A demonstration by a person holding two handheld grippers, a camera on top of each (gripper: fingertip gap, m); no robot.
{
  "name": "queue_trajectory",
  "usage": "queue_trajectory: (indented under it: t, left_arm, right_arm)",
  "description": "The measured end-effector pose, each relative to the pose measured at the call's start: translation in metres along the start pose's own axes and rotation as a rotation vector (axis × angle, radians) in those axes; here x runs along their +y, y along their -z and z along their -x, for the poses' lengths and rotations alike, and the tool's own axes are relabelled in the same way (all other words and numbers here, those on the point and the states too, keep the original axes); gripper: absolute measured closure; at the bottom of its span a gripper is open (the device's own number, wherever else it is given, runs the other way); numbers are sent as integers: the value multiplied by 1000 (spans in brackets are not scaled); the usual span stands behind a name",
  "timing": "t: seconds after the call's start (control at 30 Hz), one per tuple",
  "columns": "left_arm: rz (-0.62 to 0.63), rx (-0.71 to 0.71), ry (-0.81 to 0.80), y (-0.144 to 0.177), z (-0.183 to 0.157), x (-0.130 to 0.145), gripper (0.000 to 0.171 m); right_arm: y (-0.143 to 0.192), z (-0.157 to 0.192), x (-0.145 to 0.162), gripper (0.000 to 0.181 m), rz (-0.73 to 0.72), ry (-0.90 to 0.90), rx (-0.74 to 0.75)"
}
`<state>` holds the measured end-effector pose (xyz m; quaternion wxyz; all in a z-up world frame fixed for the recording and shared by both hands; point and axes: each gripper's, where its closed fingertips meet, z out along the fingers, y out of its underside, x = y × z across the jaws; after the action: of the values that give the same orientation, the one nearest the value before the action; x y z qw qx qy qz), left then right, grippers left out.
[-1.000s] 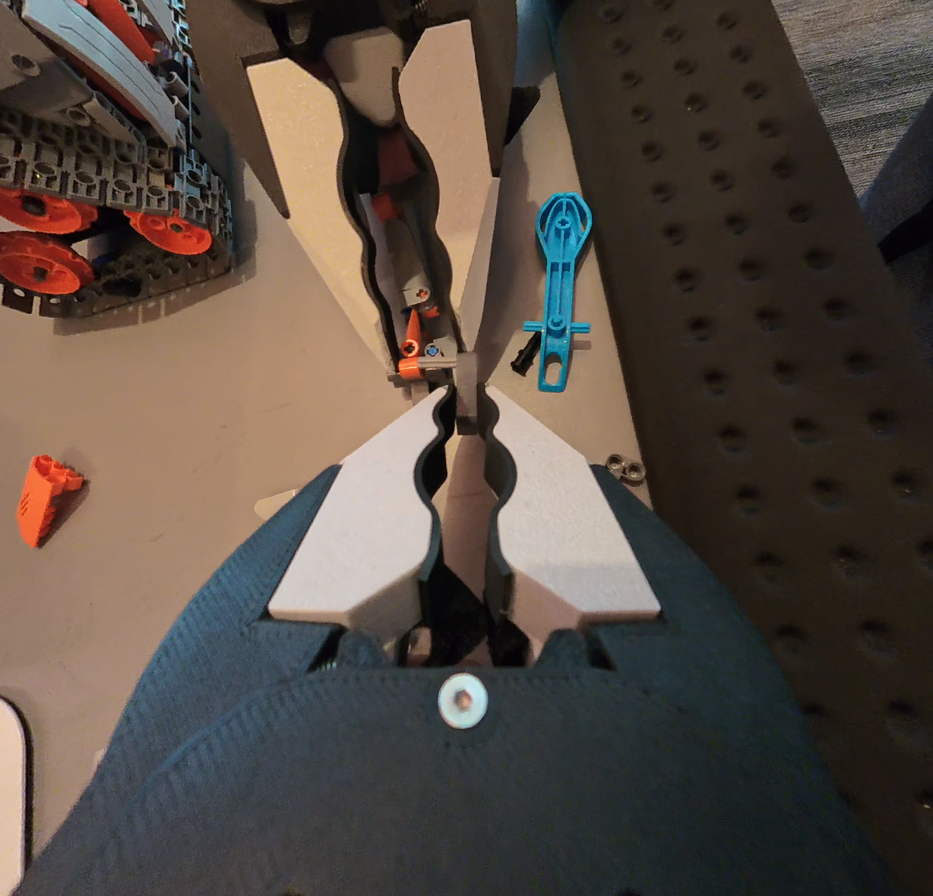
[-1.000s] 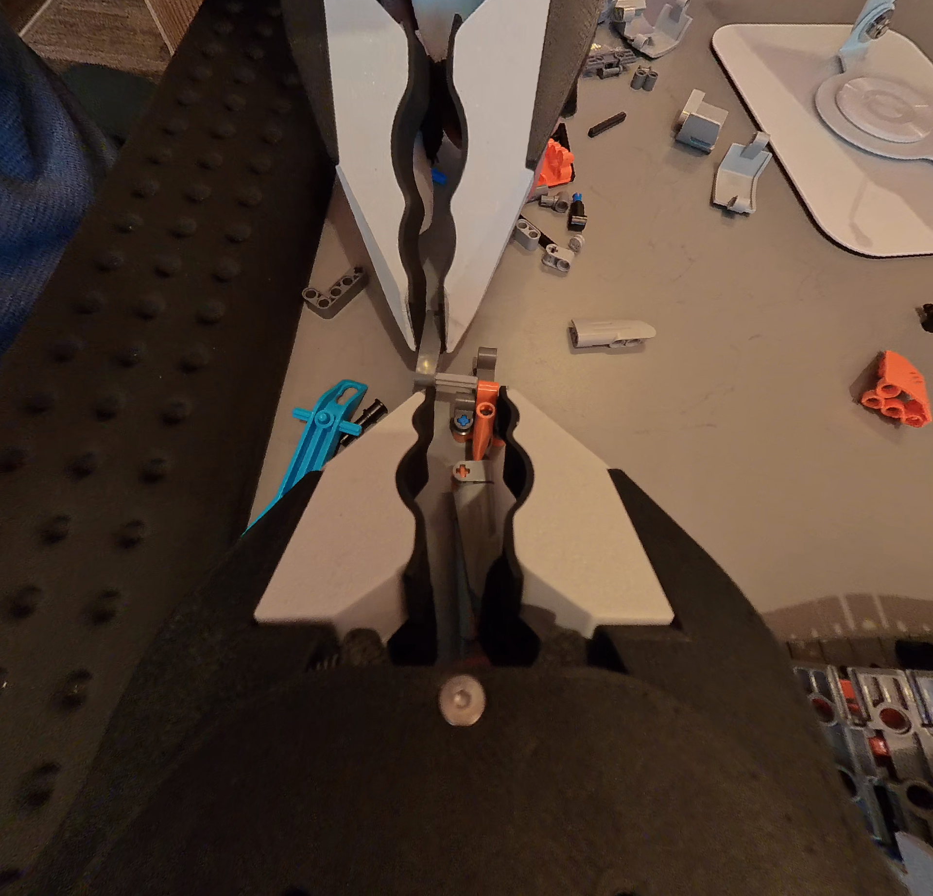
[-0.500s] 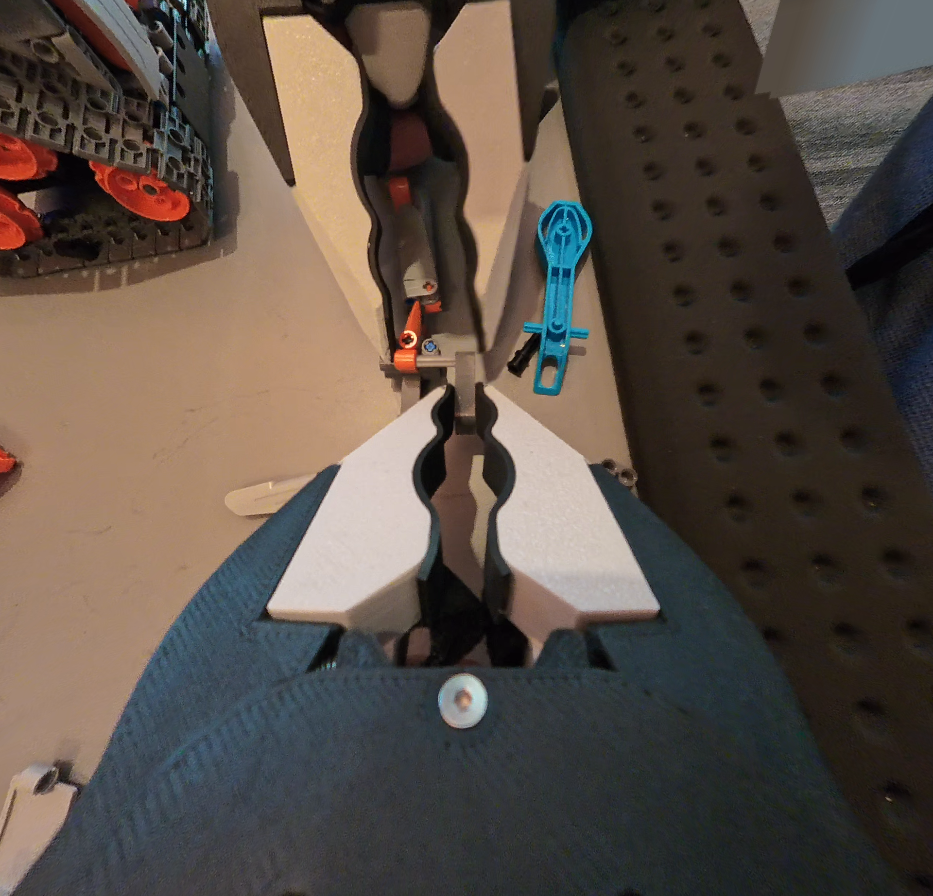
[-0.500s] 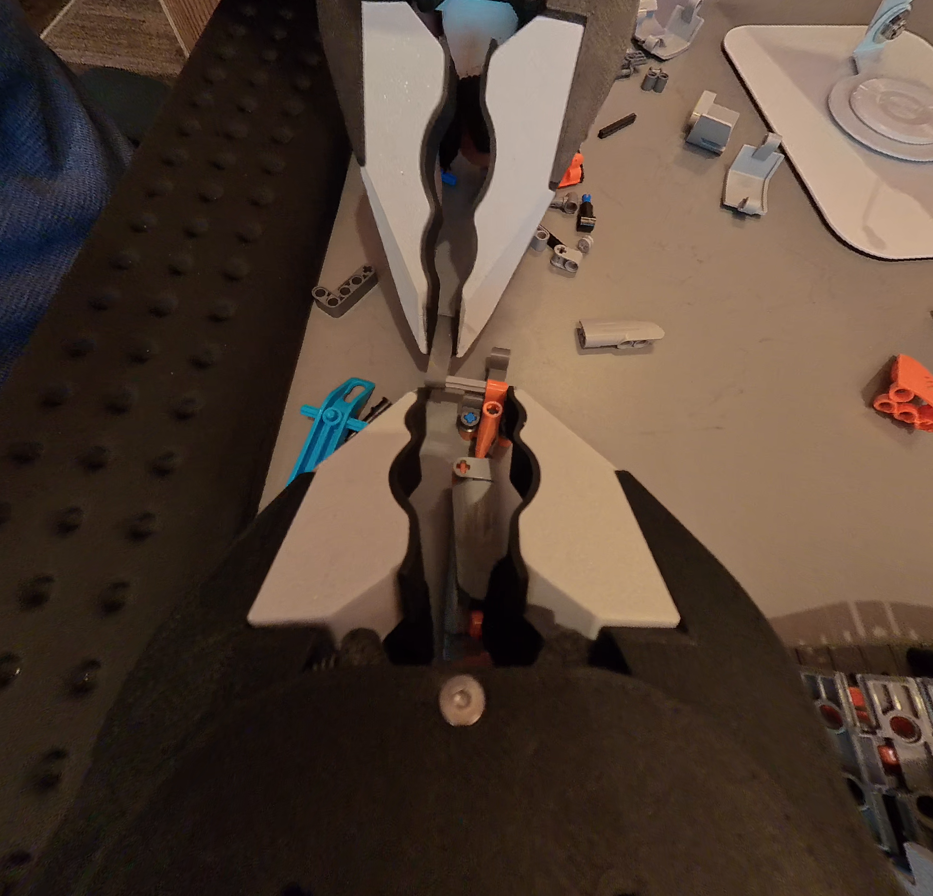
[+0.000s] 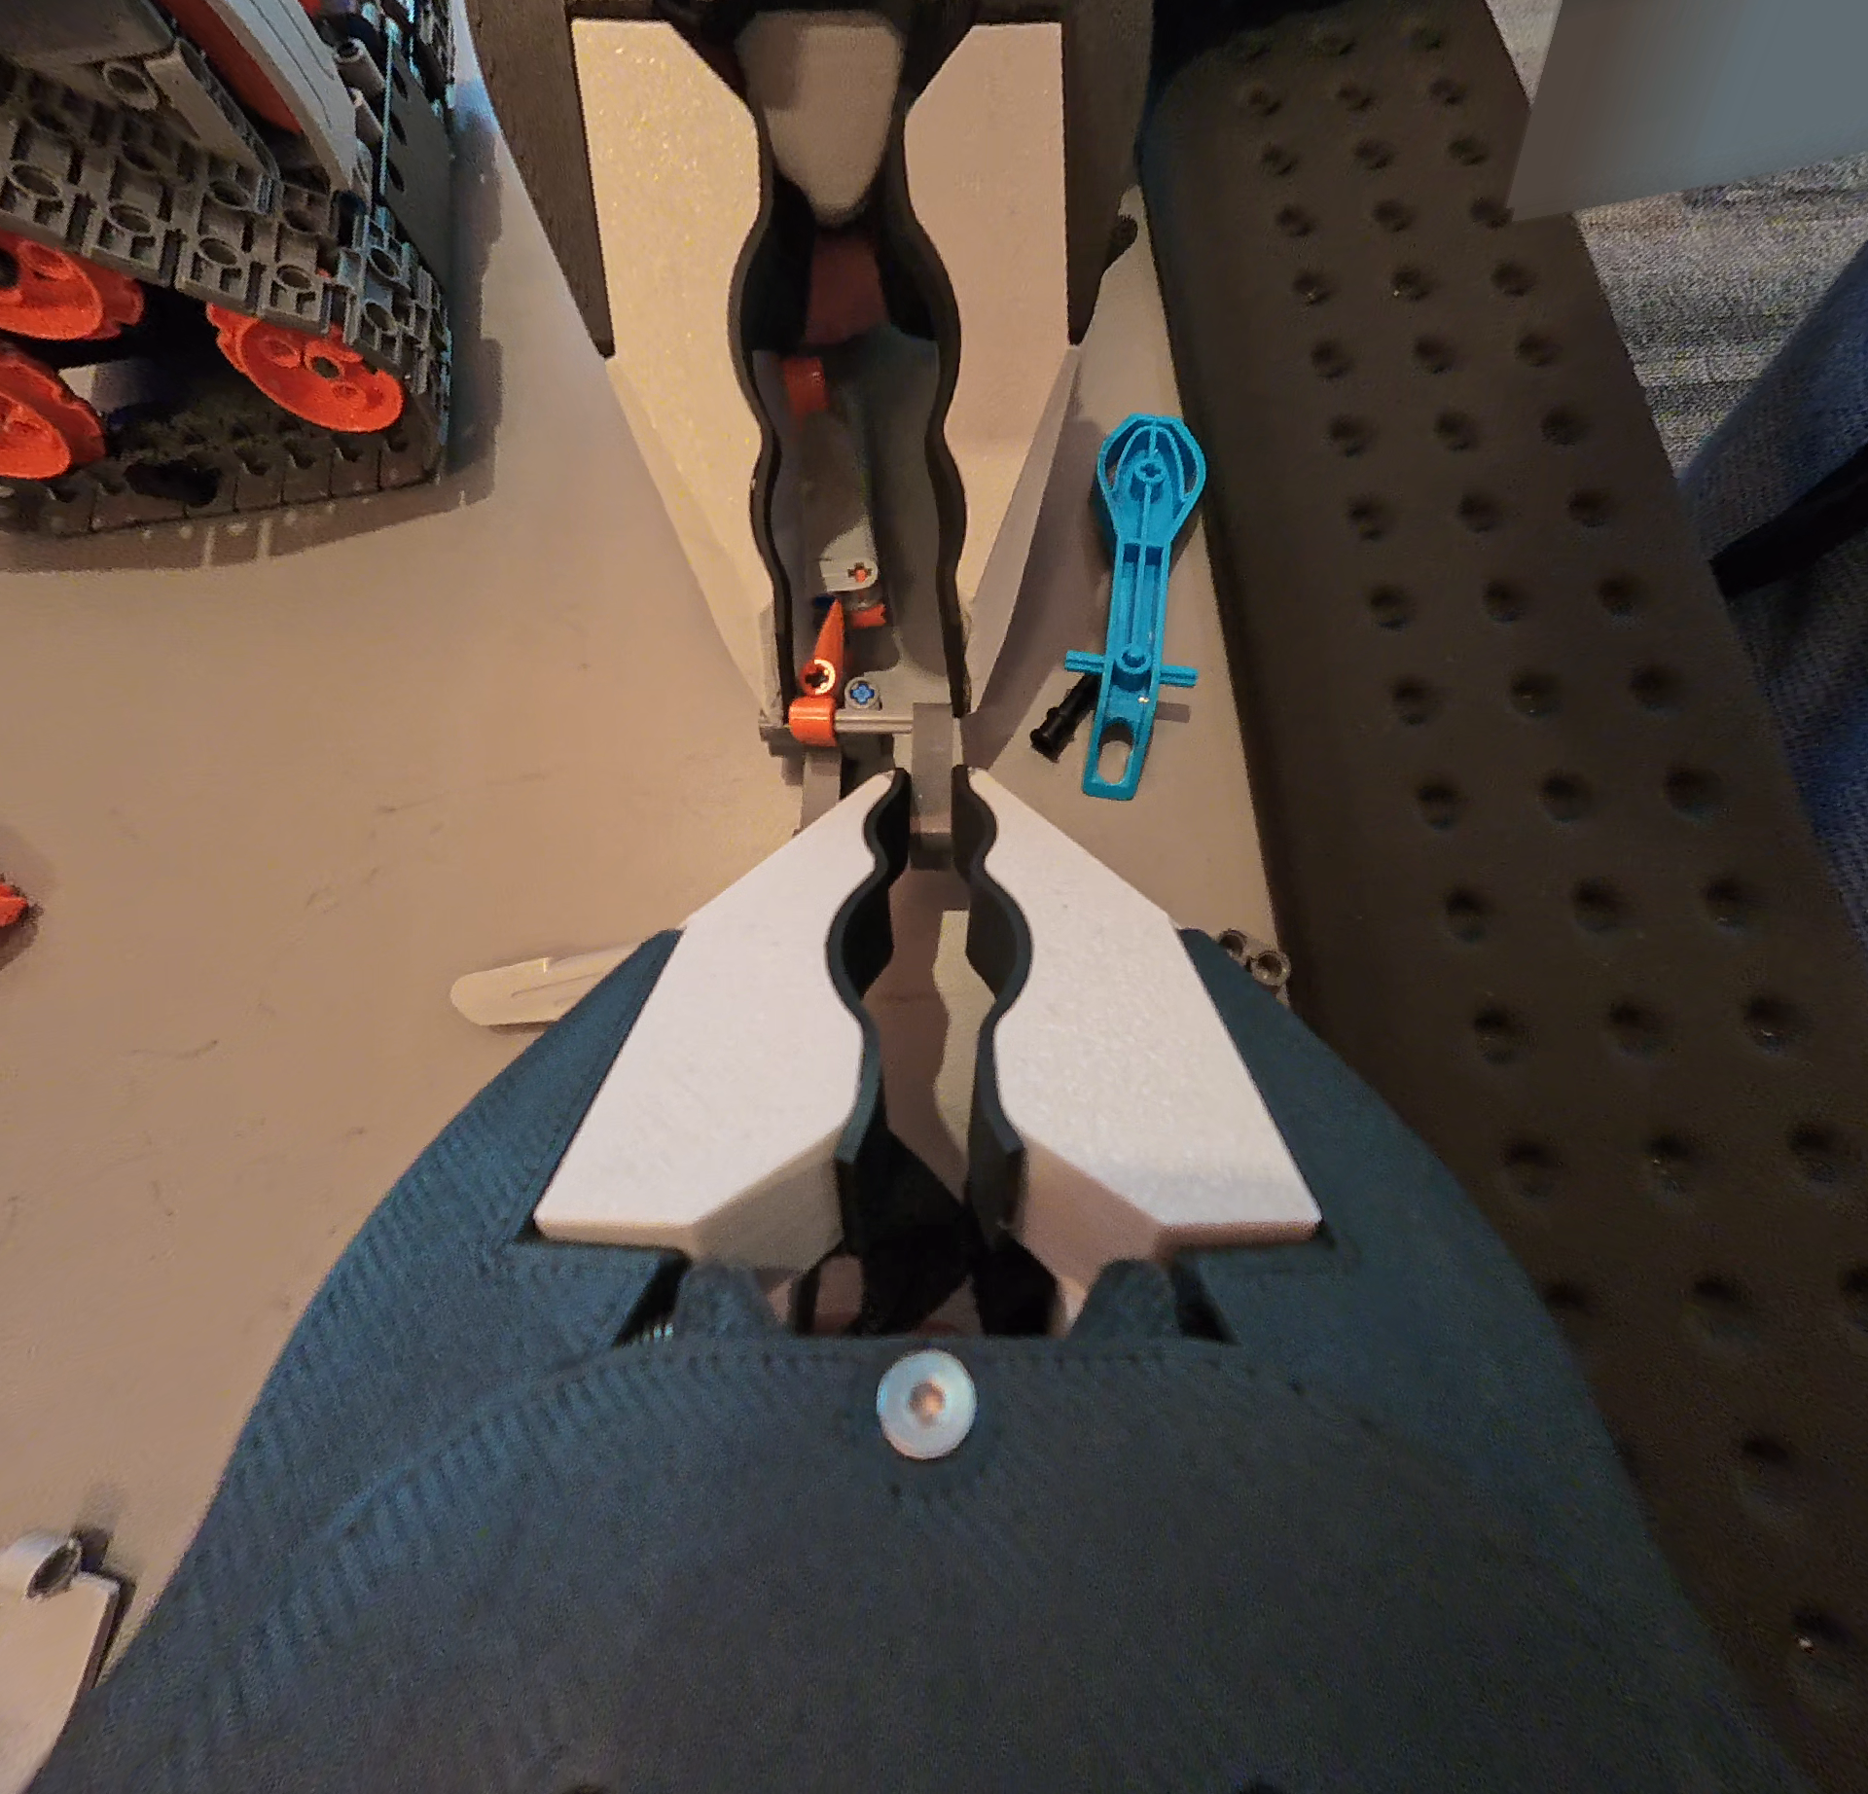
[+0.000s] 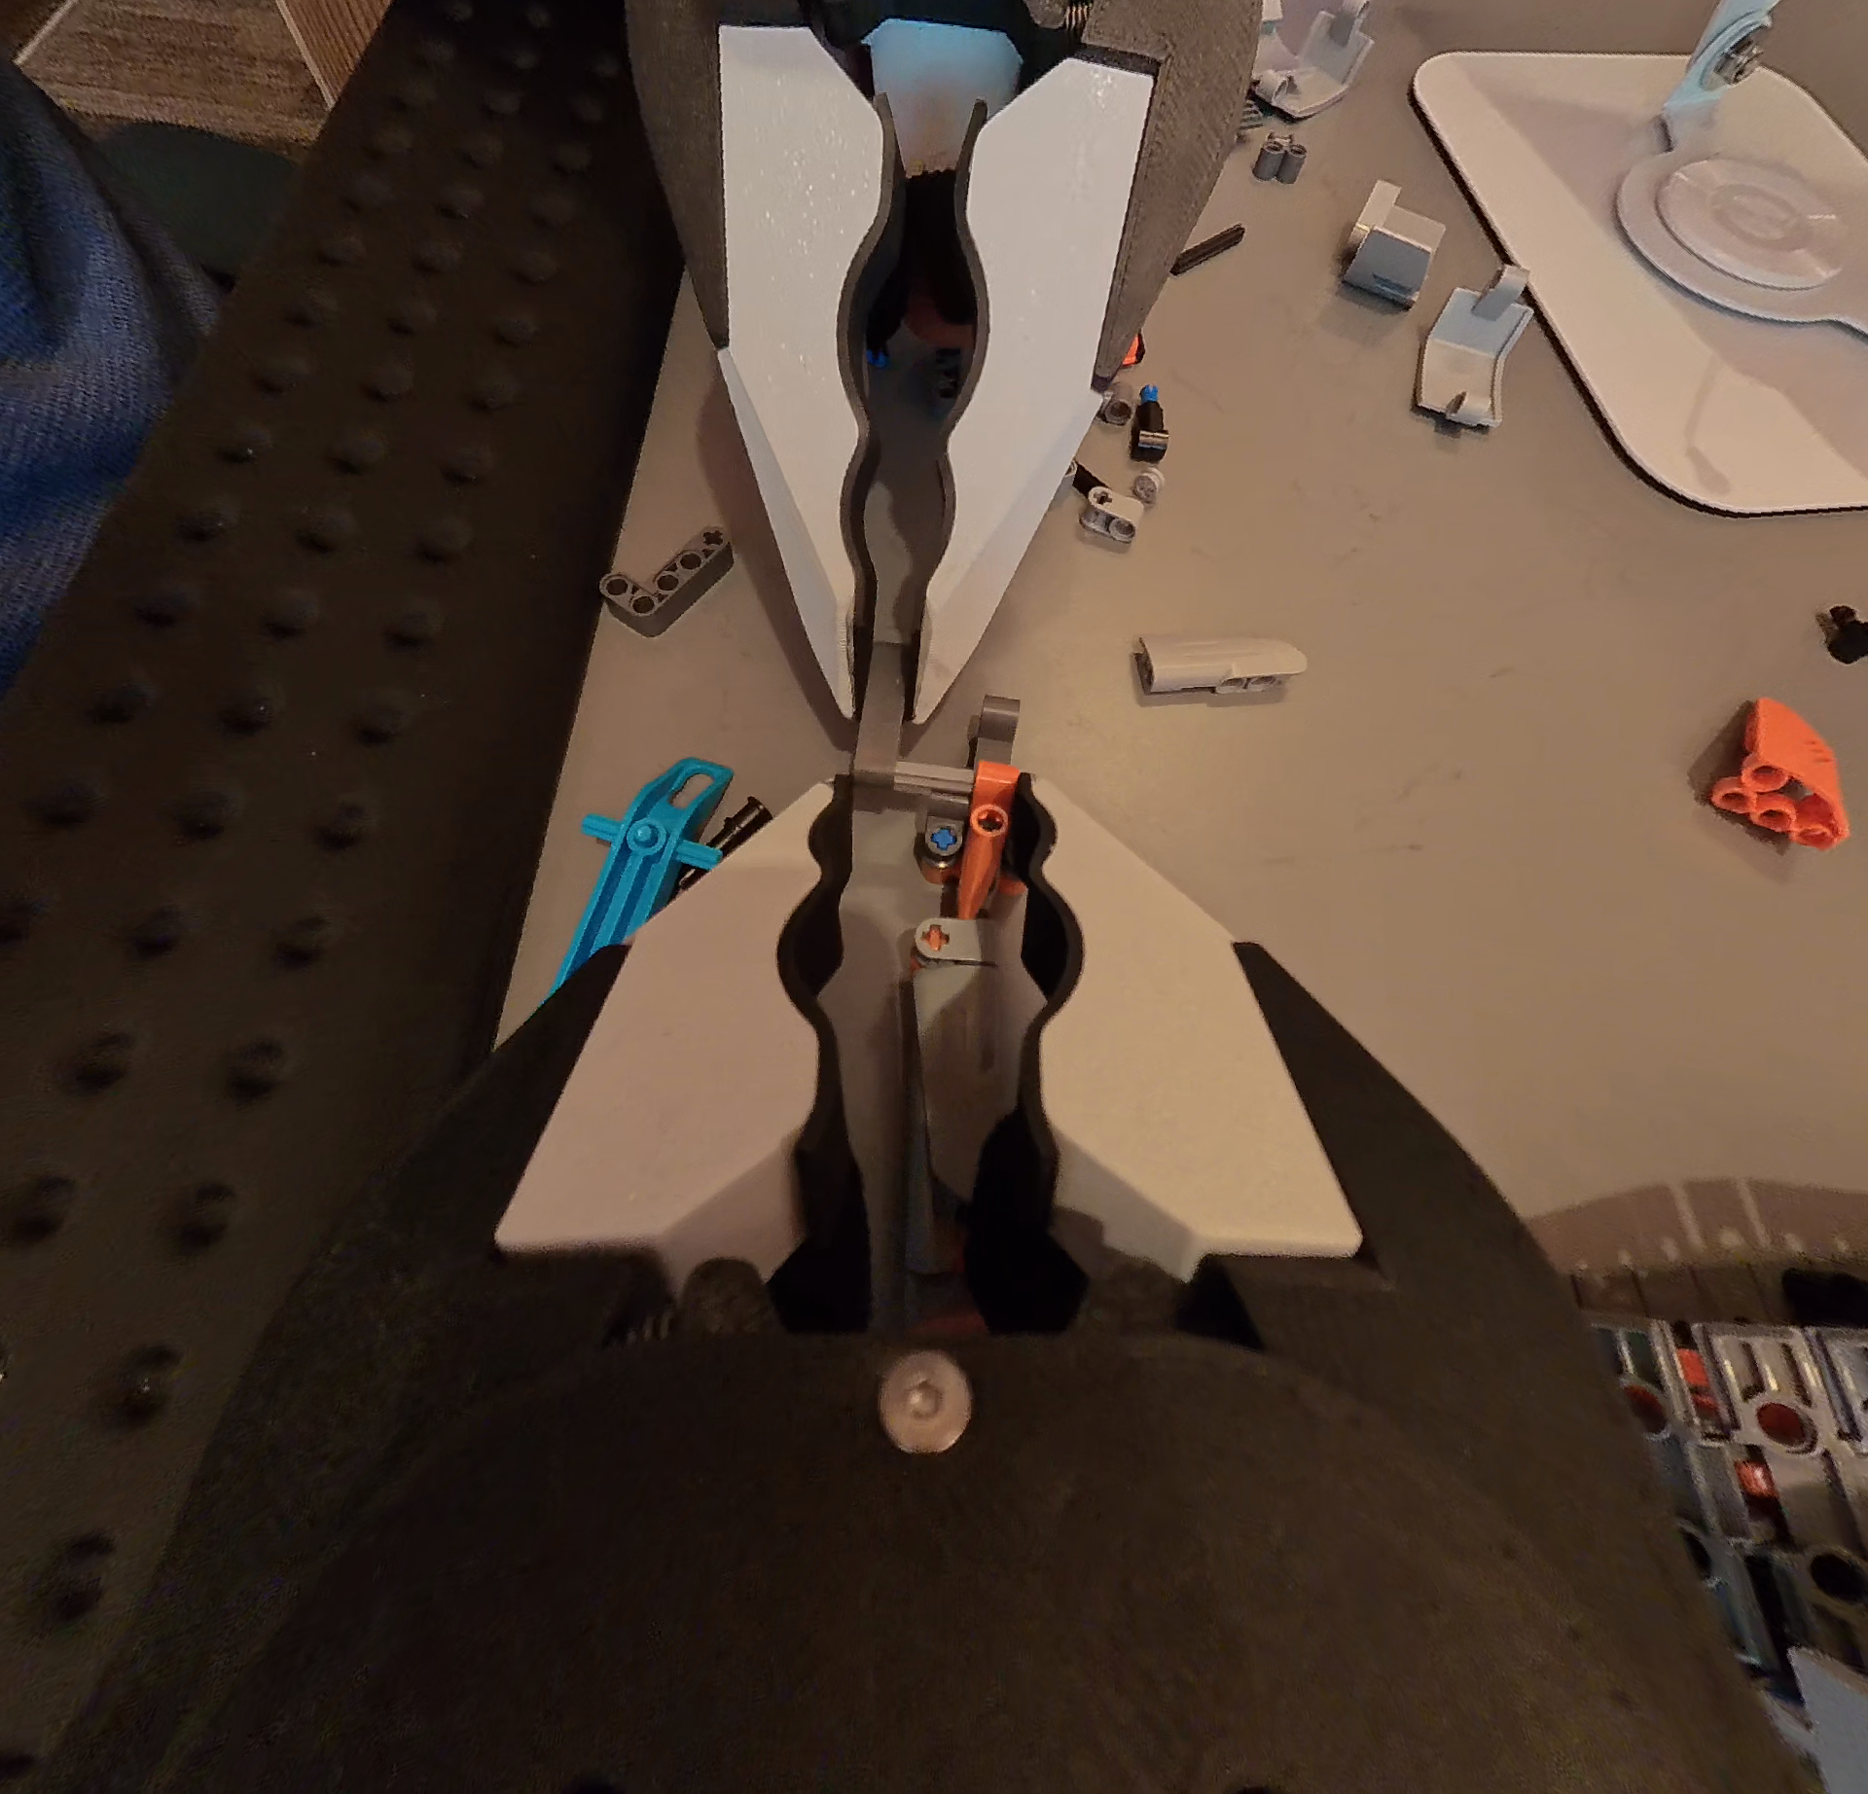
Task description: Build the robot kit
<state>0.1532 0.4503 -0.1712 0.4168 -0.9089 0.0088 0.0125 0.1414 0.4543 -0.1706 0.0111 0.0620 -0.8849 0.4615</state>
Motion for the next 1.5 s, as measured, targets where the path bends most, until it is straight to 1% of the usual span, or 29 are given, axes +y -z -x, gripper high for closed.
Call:
queue_trajectory:
  t: [0.23, 0.7, 1.03, 1.33, 1.5]
  left_arm:
    - [38, -22, -33, 1, 1, -1, 166]
    - [-30, -1, 40, 1, 3, -1, 165]
    - [-22, -8, 27, 1, 5, 1, 165]
    - [-16, 57, 17, 1, 4, 3, 165]
    - [1, 94, -20, 0, 4, 3, 165]
  right_arm:
    - [0, 0, 0, 151, 1, -2, 2]
    - [0, -3, 0, 152, -2, -3, 25]
    - [0, -4, 0, 153, -3, -11, 27]
    - [1, -3, -1, 154, -8, -13, 18]
    - [1, -2, -1, 154, -9, -12, 7]
